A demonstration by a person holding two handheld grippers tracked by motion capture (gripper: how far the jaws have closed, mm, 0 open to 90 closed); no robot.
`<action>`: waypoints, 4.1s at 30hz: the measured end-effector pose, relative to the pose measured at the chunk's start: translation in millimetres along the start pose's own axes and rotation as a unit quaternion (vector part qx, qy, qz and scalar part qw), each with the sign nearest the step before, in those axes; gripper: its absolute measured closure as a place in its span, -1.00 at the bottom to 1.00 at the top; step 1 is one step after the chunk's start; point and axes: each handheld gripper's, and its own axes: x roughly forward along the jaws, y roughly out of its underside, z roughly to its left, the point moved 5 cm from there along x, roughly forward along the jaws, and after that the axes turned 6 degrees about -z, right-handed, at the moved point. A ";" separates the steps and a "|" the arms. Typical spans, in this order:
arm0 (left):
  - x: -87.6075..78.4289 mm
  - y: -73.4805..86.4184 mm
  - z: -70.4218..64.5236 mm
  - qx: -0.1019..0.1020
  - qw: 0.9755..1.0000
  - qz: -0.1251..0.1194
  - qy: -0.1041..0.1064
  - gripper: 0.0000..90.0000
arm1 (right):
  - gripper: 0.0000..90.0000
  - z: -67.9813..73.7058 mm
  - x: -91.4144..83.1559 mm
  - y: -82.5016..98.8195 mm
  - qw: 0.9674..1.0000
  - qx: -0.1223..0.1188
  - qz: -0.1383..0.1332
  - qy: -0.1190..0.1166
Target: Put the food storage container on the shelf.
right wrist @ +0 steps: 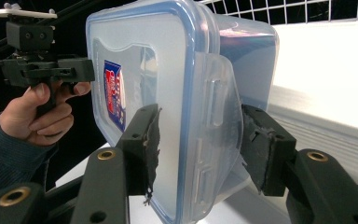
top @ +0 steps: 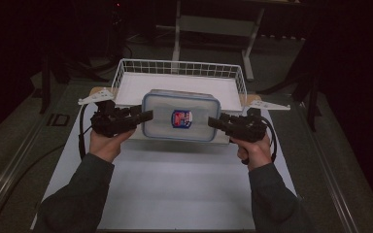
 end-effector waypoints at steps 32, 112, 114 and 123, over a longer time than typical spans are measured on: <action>35.5 -47.2 41.0 -0.034 0.999 -0.042 0.009 0.15 | 0.10 -29.4 25.9 -57.7 1.000 -0.004 -0.017 0.012; -12.6 -48.9 28.8 0.114 0.987 0.061 -0.097 -0.12 | -0.61 9.2 8.9 -60.1 0.976 -0.171 0.100 0.094; -19.8 -42.6 25.6 0.122 0.985 0.063 -0.107 -0.12 | -0.62 12.9 1.6 -54.6 0.976 -0.172 0.098 0.088; -50.9 -0.9 20.4 0.107 0.986 0.066 -0.106 -0.18 | -0.64 14.3 -27.7 -17.6 0.973 -0.180 0.107 0.097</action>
